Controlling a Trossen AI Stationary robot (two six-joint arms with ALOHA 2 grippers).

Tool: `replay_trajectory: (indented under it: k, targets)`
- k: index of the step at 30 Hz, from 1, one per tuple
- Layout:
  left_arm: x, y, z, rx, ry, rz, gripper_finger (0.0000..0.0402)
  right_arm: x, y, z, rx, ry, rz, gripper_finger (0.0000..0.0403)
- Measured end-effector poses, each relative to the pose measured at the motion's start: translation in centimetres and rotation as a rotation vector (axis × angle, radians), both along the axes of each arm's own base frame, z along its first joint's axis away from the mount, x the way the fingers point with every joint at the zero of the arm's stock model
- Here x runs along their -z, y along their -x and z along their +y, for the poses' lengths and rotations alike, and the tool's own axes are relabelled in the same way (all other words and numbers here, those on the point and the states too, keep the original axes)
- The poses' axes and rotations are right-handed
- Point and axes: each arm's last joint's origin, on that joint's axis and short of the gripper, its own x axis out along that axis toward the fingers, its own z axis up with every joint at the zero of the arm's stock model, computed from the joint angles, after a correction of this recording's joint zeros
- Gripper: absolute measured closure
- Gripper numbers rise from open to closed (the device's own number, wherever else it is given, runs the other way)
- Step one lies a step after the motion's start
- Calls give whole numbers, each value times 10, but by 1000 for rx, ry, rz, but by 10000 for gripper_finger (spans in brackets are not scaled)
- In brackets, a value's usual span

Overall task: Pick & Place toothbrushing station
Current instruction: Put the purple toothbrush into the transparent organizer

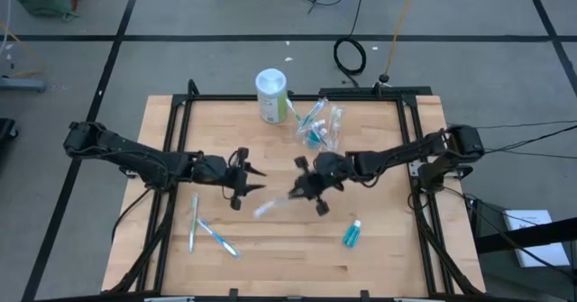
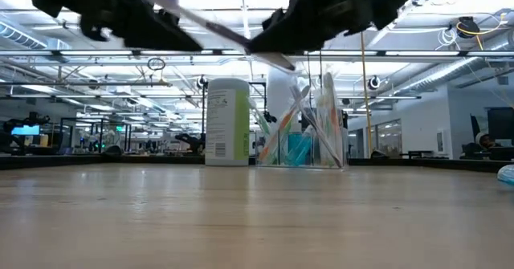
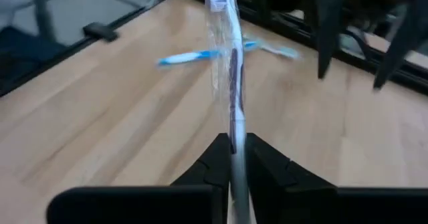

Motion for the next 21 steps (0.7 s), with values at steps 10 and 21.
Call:
replay_trajectory:
  k: [10, 21]
  targets:
    - [-12, -4, 2, 39, -247, -121, 254, -16, -7, -26, -33, 21, -196, 384]
    - [-27, -8, -1, 130, -297, -289, 254, -24, -8, -38, -59, 49, -289, 382]
